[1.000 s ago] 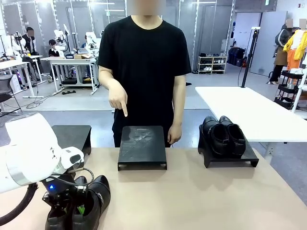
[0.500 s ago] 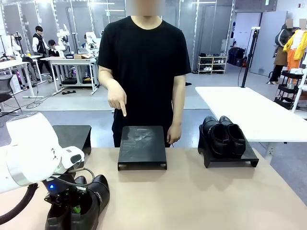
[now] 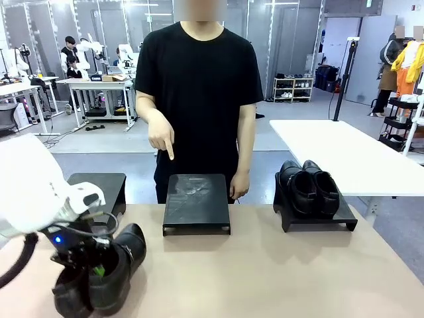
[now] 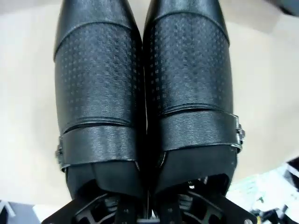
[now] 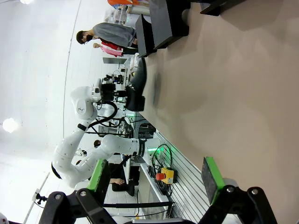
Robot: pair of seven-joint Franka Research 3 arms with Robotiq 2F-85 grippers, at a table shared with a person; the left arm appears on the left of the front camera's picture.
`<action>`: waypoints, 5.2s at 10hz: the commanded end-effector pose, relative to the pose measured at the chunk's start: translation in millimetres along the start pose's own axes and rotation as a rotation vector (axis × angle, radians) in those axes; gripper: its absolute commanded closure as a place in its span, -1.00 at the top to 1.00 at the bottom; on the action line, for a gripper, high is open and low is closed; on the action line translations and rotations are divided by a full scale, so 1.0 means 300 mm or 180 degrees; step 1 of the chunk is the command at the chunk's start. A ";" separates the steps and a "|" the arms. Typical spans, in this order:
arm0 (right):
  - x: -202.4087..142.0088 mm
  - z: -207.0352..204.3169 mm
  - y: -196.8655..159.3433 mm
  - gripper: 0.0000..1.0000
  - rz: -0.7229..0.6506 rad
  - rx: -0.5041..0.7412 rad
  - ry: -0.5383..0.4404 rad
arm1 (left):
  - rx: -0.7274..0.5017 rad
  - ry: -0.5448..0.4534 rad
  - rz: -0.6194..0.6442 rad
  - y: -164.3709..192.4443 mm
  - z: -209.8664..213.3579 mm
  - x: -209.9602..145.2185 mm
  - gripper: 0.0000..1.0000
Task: Place the shoes on the stand as instructed by the person.
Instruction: Pick up another pair of Shoes and place it on the Shoes Stand indicated by the person.
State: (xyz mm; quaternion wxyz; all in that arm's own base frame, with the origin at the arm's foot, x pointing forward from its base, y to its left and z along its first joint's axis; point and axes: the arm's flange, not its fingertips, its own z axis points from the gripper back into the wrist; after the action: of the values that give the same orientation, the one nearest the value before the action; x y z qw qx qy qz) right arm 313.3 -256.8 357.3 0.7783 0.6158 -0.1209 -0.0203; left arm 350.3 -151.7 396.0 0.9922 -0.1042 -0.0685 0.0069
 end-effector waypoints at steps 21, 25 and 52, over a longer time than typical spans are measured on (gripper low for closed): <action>-0.012 0.000 0.008 1.00 0.0016 -0.0008 0.0033 | 0.0145 -0.1071 -0.0341 -0.685 0.426 0.264 -0.81; -0.012 0.000 0.008 1.00 0.0016 -0.0008 0.0033 | 0.0546 -0.1144 -0.0344 -0.876 0.270 0.496 -0.81; -0.012 0.000 0.008 1.00 0.0016 -0.0008 0.0033 | 0.0633 -0.1227 -0.0495 -0.816 -0.184 0.774 1.00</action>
State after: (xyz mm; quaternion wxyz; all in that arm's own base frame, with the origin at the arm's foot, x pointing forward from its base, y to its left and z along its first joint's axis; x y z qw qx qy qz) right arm 312.9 -257.0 357.4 0.7784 0.6156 -0.1211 -0.0205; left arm 598.6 -403.4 422.4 0.9634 0.0090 -0.2615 -0.0576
